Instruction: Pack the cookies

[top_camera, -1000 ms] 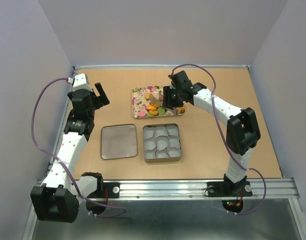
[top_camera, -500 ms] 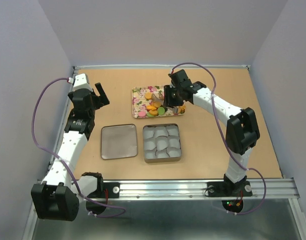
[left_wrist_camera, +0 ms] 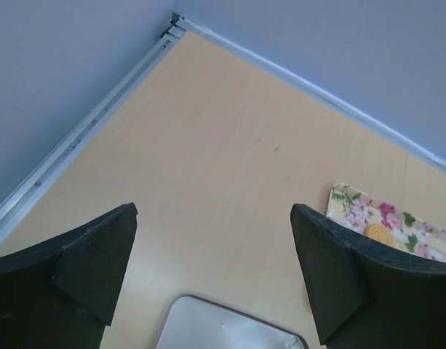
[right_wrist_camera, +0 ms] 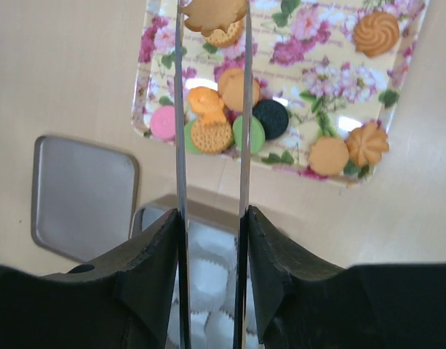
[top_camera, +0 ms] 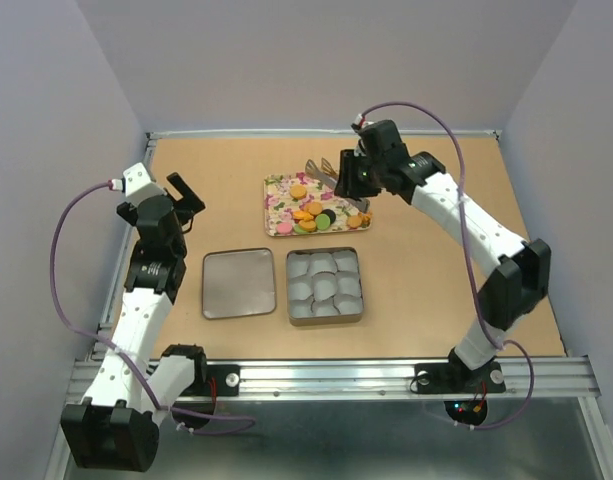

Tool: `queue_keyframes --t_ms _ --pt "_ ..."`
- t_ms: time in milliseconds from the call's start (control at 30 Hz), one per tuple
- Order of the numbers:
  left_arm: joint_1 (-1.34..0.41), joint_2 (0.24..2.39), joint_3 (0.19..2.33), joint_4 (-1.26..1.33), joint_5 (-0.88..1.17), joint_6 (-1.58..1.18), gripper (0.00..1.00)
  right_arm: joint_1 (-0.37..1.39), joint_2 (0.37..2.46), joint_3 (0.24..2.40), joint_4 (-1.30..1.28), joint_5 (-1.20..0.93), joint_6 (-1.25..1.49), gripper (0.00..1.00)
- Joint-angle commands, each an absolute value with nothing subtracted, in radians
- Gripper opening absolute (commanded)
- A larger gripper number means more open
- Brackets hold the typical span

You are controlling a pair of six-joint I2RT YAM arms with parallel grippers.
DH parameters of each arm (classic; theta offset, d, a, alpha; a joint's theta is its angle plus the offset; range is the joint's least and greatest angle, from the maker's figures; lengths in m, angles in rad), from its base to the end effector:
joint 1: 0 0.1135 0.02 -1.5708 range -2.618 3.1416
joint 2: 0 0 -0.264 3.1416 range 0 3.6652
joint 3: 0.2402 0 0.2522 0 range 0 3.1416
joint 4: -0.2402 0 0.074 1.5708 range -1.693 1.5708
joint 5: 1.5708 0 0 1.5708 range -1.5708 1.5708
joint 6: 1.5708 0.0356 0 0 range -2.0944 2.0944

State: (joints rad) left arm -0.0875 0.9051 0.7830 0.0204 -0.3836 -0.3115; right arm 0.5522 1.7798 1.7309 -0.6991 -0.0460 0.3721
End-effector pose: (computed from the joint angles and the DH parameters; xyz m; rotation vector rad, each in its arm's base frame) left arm 0.2142 -0.0054 0.3400 -0.4691 1.5977 0.0186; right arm 0.3420 0.2126 0.3452 -0.2373 2.3635 0.5110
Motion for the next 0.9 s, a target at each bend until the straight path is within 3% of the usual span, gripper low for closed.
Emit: queue_keyframes --t_ms 0,233,467,867 --pt "-0.083 0.818 0.732 0.159 -0.394 -0.344 0.99 0.561 1.583 1.596 -0.724 -0.124 0.393 0.45" --pt "-0.083 0.797 0.712 0.218 -0.154 -0.296 0.99 0.598 1.323 1.320 -0.723 -0.258 0.457 0.45" --pt "-0.083 0.842 0.756 0.173 -0.111 -0.287 0.99 0.656 1.223 1.119 -0.680 -0.272 0.529 0.43" --pt "-0.083 0.839 0.756 0.160 -0.112 -0.279 0.98 0.693 1.151 1.005 -0.664 -0.238 0.580 0.42"
